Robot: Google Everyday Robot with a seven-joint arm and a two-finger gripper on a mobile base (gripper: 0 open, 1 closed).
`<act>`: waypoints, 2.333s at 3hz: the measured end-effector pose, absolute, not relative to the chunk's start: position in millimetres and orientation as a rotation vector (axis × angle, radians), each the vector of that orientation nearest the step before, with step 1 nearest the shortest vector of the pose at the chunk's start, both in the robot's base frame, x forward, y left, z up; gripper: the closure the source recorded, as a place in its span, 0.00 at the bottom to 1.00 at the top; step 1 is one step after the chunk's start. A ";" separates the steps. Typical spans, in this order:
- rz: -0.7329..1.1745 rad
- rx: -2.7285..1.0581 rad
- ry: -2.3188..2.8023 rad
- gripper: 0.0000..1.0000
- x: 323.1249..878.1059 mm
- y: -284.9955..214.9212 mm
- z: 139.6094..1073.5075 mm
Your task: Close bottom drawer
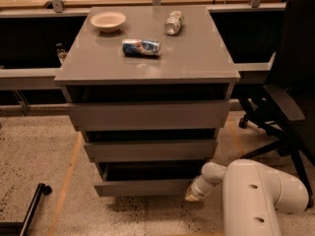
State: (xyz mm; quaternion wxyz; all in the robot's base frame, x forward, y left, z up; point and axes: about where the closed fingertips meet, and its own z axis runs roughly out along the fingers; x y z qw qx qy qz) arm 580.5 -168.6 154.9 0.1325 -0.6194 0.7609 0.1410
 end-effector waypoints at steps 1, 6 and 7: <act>0.344 -1.785 2.167 1.00 614.6 -178.1 144.6; 0.364 -1.793 2.169 0.00 603.8 -171.9 136.9; 0.364 -1.793 2.169 0.00 603.7 -171.9 136.9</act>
Offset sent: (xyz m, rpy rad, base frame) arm 0.0295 -0.0082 -0.0103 -0.0020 -0.0557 0.0004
